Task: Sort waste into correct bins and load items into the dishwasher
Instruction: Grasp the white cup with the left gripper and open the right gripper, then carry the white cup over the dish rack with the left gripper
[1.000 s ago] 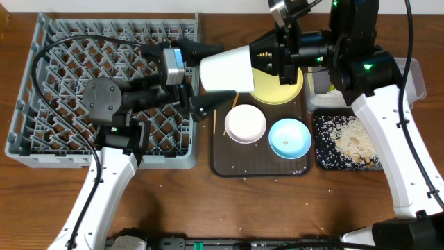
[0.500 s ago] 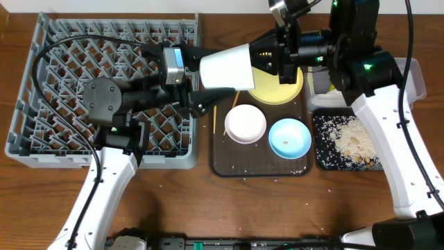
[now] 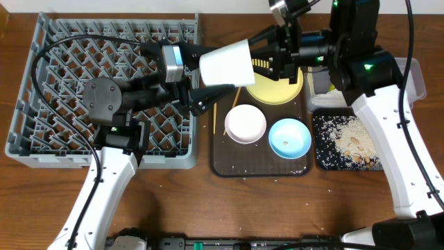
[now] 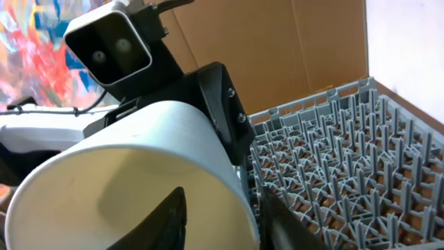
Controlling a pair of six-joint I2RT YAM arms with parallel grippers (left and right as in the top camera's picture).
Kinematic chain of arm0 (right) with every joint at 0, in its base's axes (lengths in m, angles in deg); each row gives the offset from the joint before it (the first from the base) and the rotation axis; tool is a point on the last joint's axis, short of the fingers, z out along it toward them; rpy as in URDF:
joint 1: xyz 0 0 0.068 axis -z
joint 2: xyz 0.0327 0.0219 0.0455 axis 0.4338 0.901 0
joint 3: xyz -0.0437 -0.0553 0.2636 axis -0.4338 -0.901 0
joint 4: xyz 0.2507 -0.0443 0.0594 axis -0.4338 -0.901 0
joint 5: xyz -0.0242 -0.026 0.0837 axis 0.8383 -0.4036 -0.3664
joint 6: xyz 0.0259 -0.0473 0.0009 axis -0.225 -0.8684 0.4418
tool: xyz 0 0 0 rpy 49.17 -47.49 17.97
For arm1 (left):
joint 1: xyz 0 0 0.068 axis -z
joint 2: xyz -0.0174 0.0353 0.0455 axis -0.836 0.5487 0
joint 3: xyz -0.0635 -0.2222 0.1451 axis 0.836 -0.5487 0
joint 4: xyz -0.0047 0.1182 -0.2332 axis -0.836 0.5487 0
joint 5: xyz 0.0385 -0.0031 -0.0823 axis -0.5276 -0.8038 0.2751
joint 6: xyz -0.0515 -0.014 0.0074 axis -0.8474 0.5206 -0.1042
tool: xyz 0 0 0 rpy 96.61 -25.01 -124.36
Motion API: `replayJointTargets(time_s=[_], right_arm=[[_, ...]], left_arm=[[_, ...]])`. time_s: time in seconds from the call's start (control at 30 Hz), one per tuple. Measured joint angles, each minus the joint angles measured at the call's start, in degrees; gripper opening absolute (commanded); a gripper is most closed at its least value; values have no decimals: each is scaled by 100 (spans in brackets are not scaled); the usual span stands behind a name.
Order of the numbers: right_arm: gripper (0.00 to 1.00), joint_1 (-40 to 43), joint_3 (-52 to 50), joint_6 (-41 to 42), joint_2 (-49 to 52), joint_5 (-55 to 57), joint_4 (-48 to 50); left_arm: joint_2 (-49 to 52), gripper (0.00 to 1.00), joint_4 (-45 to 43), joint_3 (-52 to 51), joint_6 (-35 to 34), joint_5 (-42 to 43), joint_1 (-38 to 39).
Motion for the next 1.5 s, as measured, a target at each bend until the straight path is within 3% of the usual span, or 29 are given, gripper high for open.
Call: replayJointTargets(time_s=[0.27,0.6,0.97,1.1,1.27,1.5], right_arm=[[61,472,0,275,0,-247,4],[58,1231,0,503,0,-326,-24],[58,1351,0,251,0,457,-1257],[57,1351,-2,-4,0,793,-1685],[57,1351,-2,-264,0,1119,-2004],[57,1351,-2,-389,0,1353,-2111]], left_arm=[[0,46,-2,0,0,-39,-9],[-2,45,354,0,0,-164,-675],[11,41,2656,70,24,-636,-2031],[15,40,4282,498,402,-927,-2315],[22,40,6983,1394,1729,-2468,-2190],[20,40,7879,1873,2868,-4793,-1814]])
